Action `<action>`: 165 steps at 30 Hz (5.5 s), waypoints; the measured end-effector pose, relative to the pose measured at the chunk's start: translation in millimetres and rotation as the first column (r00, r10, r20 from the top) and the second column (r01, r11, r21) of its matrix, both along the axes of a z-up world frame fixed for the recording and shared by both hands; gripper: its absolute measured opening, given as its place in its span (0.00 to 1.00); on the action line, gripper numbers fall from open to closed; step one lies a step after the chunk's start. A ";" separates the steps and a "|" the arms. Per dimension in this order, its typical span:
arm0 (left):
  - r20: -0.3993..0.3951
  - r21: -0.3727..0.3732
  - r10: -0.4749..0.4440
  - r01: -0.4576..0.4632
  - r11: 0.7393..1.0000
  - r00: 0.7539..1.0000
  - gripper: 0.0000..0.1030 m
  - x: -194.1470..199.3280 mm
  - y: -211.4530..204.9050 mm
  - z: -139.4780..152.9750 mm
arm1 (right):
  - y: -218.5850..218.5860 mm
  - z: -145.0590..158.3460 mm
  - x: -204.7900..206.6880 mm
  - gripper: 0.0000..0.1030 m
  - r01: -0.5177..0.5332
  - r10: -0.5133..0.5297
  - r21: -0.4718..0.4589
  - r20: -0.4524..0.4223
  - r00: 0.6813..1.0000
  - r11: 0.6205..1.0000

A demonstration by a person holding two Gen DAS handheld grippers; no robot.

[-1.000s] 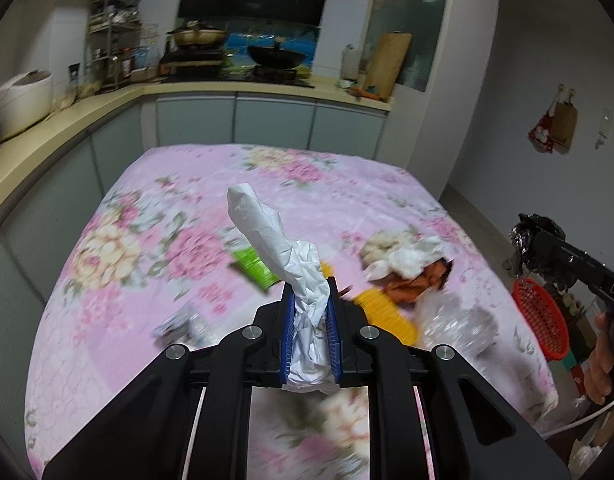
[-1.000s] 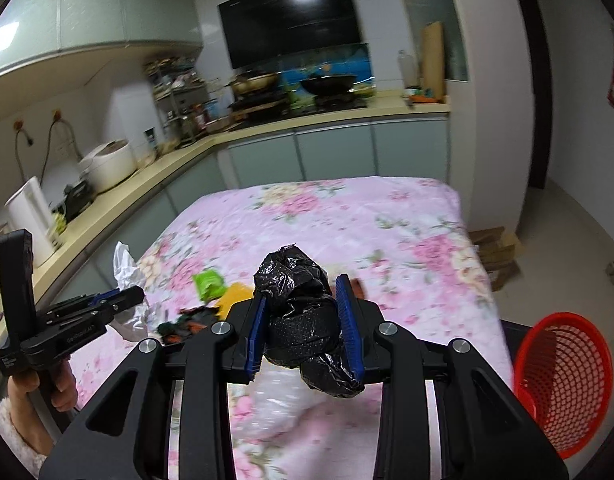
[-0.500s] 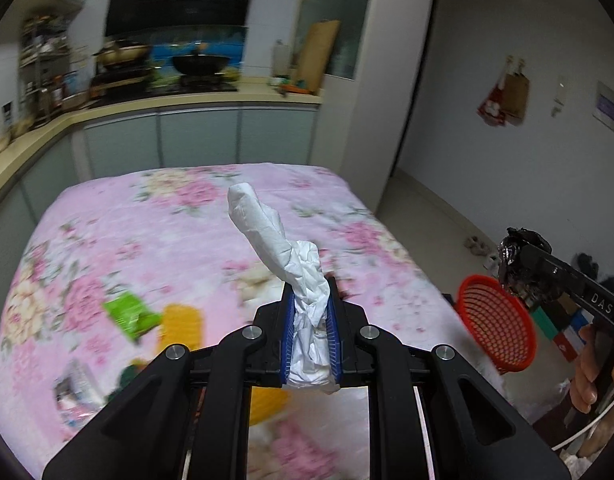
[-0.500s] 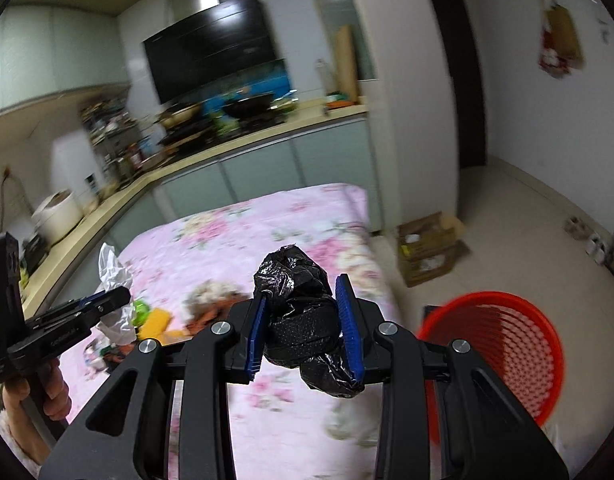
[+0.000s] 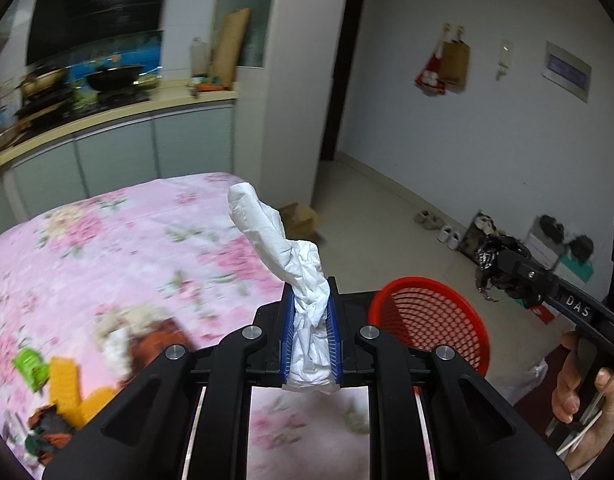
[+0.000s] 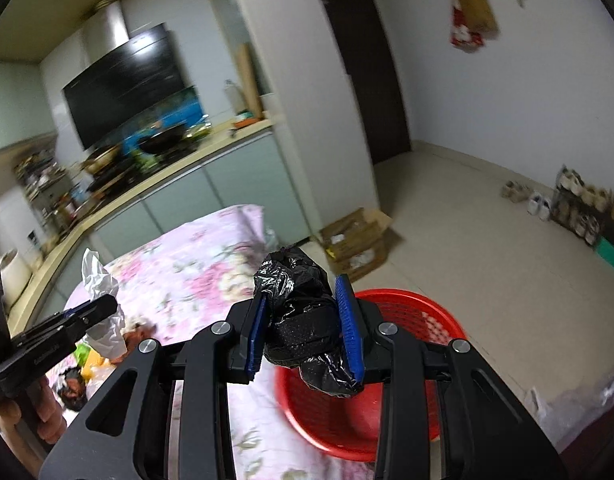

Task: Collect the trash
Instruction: 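Carry the white plastic and black bag in both grippers over the red wastebasket, then open both grippers to drop the white plastic and black bag into the basket, then move both open grippers back over the trash on the quilt, then grasp the brown-and-black crumpled bag with the left gripper, then grasp the clear plastic bag with the right gripper while the left holds the brown bag, then carry the brown bag and clear plastic in both grippers over the red wastebasket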

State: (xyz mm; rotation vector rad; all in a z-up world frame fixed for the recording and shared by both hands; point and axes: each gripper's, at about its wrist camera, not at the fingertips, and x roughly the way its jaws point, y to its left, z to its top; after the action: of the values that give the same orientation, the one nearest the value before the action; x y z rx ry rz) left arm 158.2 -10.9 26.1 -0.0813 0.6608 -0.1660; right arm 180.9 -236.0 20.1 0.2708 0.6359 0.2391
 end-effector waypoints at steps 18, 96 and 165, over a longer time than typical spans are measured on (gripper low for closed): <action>-0.141 -0.006 -0.162 0.163 0.987 0.977 0.14 67.6 -97.2 -54.7 | -41.1 -40.6 29.3 0.31 0.169 -0.169 -0.014 -0.154 0.974 0.986; -0.203 -0.031 0.336 -0.349 0.937 0.920 0.76 -107.2 212.6 -62.7 | 86.9 -25.0 -31.6 0.65 -0.174 0.161 -0.118 -0.108 0.981 0.978; -0.054 -0.015 0.387 -0.388 0.922 0.921 0.37 -130.9 215.4 -42.2 | 228.8 -43.4 -59.6 0.43 -0.535 0.527 -0.048 -0.119 0.841 0.843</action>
State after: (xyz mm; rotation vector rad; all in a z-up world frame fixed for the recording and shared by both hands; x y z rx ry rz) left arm 27.4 204.5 -16.2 -0.2398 0.6805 0.2113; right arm 121.3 -7.2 -23.3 0.0208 0.8139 0.7405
